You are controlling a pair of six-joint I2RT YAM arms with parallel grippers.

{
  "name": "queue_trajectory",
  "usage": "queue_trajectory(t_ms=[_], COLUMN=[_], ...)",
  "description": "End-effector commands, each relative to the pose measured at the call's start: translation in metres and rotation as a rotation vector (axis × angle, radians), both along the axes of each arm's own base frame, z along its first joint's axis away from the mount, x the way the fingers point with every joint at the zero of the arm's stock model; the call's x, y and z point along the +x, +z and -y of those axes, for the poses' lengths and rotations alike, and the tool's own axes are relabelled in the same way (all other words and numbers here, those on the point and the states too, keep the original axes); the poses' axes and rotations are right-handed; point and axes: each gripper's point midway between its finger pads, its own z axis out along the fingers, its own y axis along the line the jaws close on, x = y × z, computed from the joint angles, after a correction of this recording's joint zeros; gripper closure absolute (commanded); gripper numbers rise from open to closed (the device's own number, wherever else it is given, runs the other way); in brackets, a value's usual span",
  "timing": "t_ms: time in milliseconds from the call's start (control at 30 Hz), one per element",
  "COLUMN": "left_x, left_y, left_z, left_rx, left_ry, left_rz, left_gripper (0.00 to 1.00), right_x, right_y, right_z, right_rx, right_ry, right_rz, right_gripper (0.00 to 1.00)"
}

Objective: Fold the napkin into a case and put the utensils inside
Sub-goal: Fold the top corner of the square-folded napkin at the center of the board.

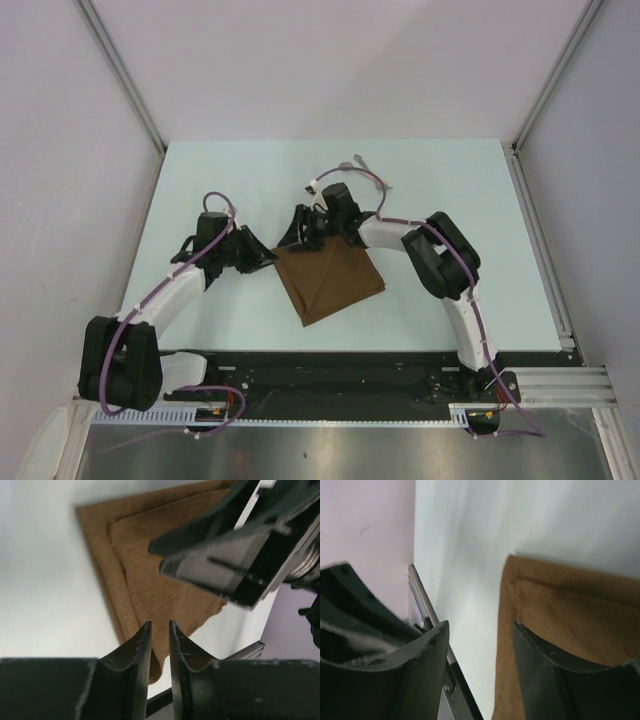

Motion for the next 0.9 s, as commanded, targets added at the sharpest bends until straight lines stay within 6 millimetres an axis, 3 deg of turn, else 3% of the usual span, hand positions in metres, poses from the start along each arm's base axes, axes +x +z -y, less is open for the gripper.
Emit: queue_trajectory(t_ms=[0,67,100,200,333,500,567,700,867], left_x=[0.042,0.051,0.059,0.069,0.078,0.088,0.086,0.08,0.078], left_y=[0.031,0.027,0.015,-0.005,-0.023,-0.03,-0.041,-0.066,-0.073], left_z=[0.023,0.032,0.039,0.049,0.046,0.048,0.044,0.017,-0.007], left_rx=[-0.085,-0.099,-0.105,-0.108,-0.068,-0.045,-0.026,0.08,0.155], left_ry=[-0.055,-0.083,-0.097,-0.112,-0.102,-0.123,-0.115,-0.068,-0.028], left_rz=[0.088,0.067,0.028,-0.026,-0.069,-0.071,-0.106,-0.155,-0.166], left_gripper=[0.74,0.75,0.76,0.78,0.78,0.76,0.77,0.77,0.77], right_x=[0.019,0.022,0.032,0.037,0.049,0.06,0.065,0.072,0.088], right_y=[0.048,0.034,0.031,0.021,0.015,0.005,-0.004,-0.017,-0.028], right_z=[0.055,0.075,0.089,0.105,0.116,0.121,0.122,0.121,0.122], right_rx=[-0.069,-0.105,-0.1,-0.084,-0.097,-0.082,-0.076,-0.074,-0.07], right_ry=[-0.054,-0.081,-0.111,-0.116,-0.126,-0.137,-0.139,-0.139,-0.146], right_rz=[0.154,0.136,0.124,0.106,0.11,0.097,0.086,0.076,0.075], right_gripper=[0.41,0.41,0.43,0.48,0.56,0.66,0.69,0.72,0.72])
